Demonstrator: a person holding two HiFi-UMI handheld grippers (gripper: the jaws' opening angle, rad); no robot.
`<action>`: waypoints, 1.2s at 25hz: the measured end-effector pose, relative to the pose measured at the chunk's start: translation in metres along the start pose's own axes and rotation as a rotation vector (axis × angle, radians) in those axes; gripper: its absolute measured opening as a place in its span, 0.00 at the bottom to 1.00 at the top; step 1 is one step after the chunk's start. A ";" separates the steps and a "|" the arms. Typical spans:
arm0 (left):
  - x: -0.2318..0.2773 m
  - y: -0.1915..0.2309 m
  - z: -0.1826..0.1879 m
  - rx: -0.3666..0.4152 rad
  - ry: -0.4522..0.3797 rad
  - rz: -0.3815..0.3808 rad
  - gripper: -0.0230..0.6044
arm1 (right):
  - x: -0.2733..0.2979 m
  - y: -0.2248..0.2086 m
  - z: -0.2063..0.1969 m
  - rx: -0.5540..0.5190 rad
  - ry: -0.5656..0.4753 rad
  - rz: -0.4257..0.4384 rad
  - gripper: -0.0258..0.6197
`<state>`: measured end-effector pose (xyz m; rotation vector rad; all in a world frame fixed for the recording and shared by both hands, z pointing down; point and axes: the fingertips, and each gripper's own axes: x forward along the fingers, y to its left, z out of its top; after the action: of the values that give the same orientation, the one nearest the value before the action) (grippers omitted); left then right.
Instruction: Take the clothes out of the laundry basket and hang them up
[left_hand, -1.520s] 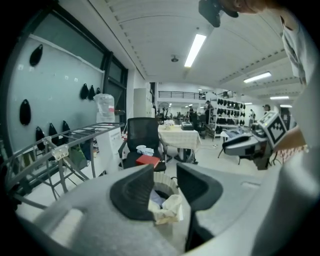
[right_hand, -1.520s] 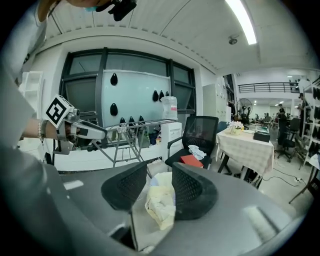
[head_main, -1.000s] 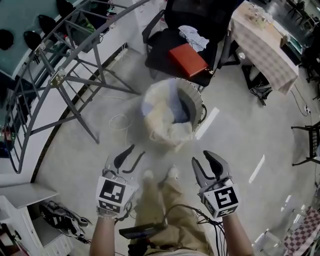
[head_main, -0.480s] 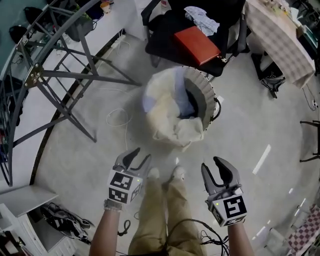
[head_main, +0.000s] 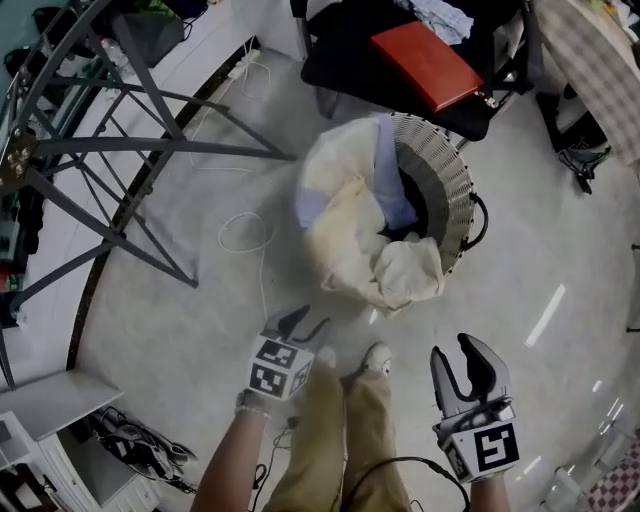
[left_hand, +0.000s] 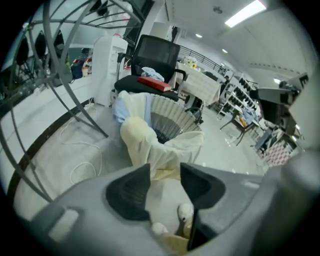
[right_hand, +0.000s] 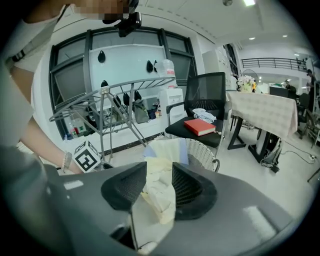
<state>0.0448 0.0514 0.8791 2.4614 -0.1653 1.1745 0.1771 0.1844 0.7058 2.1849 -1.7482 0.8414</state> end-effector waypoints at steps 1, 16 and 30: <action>0.012 0.007 -0.007 -0.014 0.009 0.005 0.33 | 0.004 -0.003 -0.006 0.002 0.001 0.000 0.27; 0.146 0.075 -0.066 -0.198 0.053 0.012 0.38 | 0.060 -0.051 -0.076 -0.014 0.030 -0.029 0.27; 0.108 0.050 -0.063 -0.118 0.140 -0.014 0.06 | 0.063 -0.049 -0.070 -0.030 0.056 -0.019 0.26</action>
<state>0.0551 0.0385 1.0132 2.2664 -0.1714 1.2874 0.2108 0.1812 0.8063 2.1352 -1.7001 0.8578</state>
